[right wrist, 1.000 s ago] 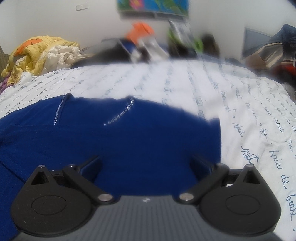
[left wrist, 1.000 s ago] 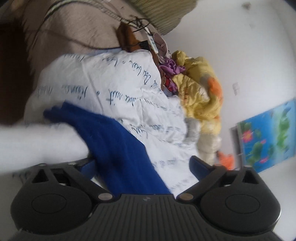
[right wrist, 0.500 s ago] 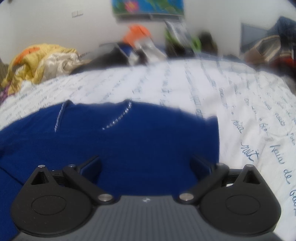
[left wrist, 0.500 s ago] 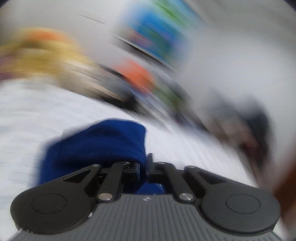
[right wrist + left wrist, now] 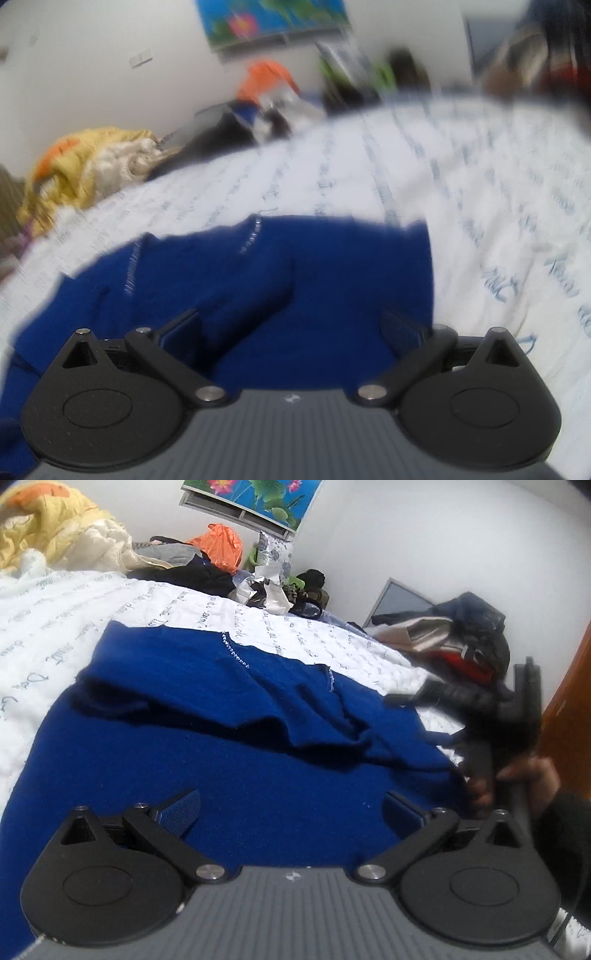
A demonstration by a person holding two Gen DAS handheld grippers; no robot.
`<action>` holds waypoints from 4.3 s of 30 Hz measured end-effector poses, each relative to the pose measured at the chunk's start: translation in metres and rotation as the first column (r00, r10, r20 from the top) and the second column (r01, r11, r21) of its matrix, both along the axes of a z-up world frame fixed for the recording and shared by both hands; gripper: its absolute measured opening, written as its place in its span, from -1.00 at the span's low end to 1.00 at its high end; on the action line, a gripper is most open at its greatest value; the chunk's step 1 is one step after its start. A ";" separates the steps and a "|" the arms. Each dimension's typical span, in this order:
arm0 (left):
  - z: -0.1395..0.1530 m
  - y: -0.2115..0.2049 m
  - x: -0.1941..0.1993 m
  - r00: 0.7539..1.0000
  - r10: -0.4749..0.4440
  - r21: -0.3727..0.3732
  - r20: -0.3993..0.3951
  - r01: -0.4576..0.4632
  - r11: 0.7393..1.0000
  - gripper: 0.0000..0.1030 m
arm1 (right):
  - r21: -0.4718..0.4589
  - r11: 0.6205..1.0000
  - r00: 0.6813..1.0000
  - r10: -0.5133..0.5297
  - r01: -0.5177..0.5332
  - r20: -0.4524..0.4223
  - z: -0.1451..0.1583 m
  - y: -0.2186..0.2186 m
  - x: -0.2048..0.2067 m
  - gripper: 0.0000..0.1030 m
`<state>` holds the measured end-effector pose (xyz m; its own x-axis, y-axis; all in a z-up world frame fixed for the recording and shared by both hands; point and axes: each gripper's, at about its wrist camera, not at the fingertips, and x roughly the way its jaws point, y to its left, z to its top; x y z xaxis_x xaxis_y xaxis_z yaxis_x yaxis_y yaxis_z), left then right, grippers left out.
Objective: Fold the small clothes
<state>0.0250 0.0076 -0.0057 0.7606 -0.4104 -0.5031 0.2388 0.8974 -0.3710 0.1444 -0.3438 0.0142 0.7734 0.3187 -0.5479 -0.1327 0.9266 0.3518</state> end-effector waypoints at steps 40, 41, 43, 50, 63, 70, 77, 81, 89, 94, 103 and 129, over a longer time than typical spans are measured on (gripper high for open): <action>0.011 0.003 -0.004 1.000 0.003 -0.038 0.009 -0.003 0.999 1.00 | -0.385 0.919 0.993 0.042 -0.082 -0.112 0.022 0.048 0.013 1.00; 0.011 0.004 -0.004 1.000 0.003 -0.041 0.008 -0.002 0.999 1.00 | -0.334 0.942 0.995 -0.004 -0.030 -0.100 0.024 0.029 0.007 1.00; 0.011 0.004 -0.003 1.000 0.002 -0.044 0.008 -0.002 0.999 1.00 | -0.203 0.978 0.993 -0.073 0.054 -0.092 0.029 -0.004 -0.004 1.00; 0.011 0.003 -0.003 1.000 0.001 -0.038 0.009 -0.001 0.999 1.00 | 0.115 0.993 0.988 -0.021 0.039 -0.154 0.030 -0.027 0.003 1.00; 0.012 0.002 -0.004 1.000 0.001 -0.034 0.010 0.000 0.999 1.00 | -0.485 0.850 0.978 0.148 -0.203 -0.150 0.017 0.094 0.027 1.00; 0.011 0.005 -0.003 1.000 0.002 -0.059 0.008 -0.002 0.998 1.00 | -0.209 0.976 0.987 -0.095 0.066 -0.131 0.034 -0.014 0.010 0.95; 0.011 0.004 -0.005 1.000 0.002 -0.052 0.009 -0.002 0.999 1.00 | 0.017 0.998 0.991 -0.050 0.052 -0.125 0.047 -0.036 -0.003 0.96; 0.012 0.003 -0.005 1.000 0.003 -0.046 0.010 -0.002 0.999 1.00 | 0.234 0.969 0.981 -0.037 0.082 -0.190 0.041 -0.049 0.011 0.95; 0.012 0.002 -0.005 1.000 0.003 -0.046 0.010 -0.003 0.999 1.00 | 0.152 0.986 0.964 -0.033 0.075 -0.262 0.028 -0.050 0.044 0.66; 0.012 0.002 -0.005 1.000 0.003 -0.047 0.010 -0.003 0.999 1.00 | 0.200 0.977 0.953 -0.007 0.070 -0.302 0.016 -0.060 0.060 0.35; 0.012 0.003 -0.005 1.000 0.004 -0.047 0.011 -0.004 0.999 1.00 | 0.048 0.999 0.957 -0.003 0.018 -0.289 0.020 -0.049 0.059 -0.32; 0.034 0.077 0.167 0.943 0.296 0.135 -0.155 -0.276 0.952 0.95 | 0.033 0.997 0.975 -0.063 0.071 -0.211 0.017 -0.084 0.068 0.36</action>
